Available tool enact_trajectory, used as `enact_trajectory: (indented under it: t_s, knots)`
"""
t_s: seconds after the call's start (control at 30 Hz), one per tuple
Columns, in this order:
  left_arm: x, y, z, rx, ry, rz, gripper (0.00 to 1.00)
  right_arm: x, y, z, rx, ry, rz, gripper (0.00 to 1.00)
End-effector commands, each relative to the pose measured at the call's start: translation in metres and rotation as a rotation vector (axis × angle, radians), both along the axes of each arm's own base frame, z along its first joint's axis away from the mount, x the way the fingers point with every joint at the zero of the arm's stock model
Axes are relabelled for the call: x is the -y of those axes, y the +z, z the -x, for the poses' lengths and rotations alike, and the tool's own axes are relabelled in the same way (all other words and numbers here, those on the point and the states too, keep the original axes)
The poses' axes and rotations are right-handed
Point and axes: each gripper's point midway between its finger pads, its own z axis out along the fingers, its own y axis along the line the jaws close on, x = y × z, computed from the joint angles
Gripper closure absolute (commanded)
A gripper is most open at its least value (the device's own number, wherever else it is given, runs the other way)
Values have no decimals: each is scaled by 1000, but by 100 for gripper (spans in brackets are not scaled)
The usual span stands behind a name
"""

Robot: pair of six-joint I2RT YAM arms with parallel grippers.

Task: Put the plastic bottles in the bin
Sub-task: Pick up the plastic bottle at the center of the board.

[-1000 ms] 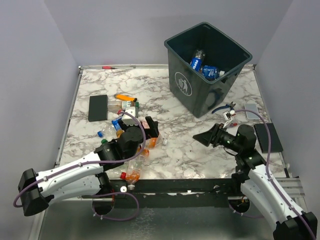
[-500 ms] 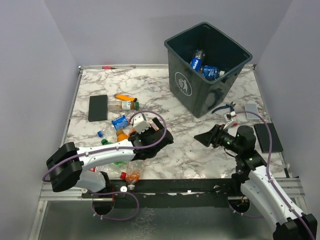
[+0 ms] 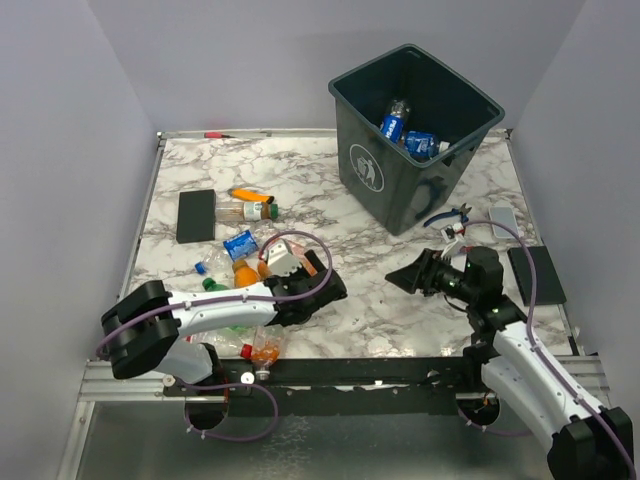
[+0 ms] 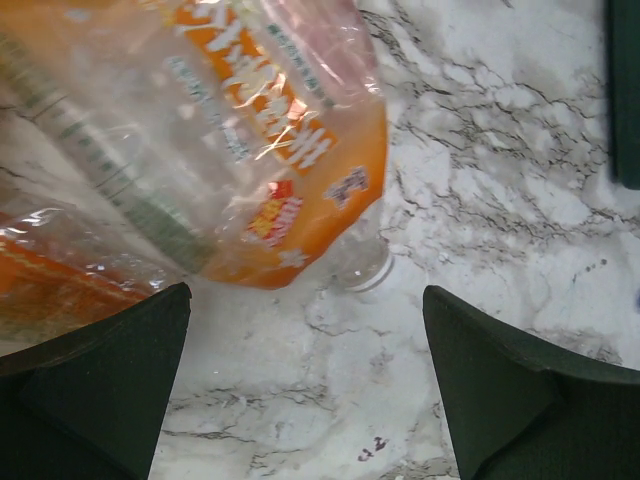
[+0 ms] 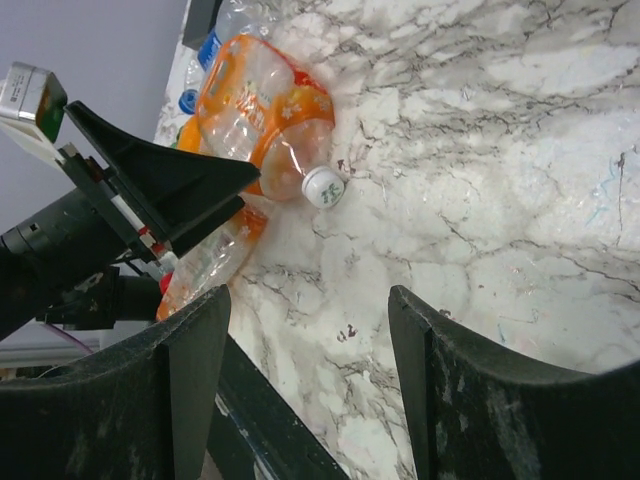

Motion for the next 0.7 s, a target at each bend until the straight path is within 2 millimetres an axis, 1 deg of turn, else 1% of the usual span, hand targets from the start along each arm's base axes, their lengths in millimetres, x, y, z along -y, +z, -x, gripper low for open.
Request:
enact_trajectory:
  t_s: [0.0, 0.13, 0.23, 0.33, 0.47, 0.57, 0.67]
  knots:
    - [-34, 0, 3, 10, 70, -14, 1, -8, 4, 1, 34, 64, -10, 32]
    - [-54, -14, 3, -32, 102, -34, 1, -14, -5, 0, 10, 95, -19, 32]
    - [-62, -17, -2, -33, 115, -55, 1, -22, -9, -3, -1, 114, -9, 31]
    - [-62, -10, -15, -5, 110, -45, 1, -36, -12, -4, 5, 136, 22, 29]
    - [-58, -8, -29, 13, 89, -23, 1, -53, -19, -6, 0, 149, 43, 28]
    - [-56, -11, -33, 8, 65, -27, 3, -60, -24, -13, 0, 124, 47, 27]
    - [-55, -16, -34, 6, 46, -38, 7, -65, -24, -24, 30, 87, 42, 25]
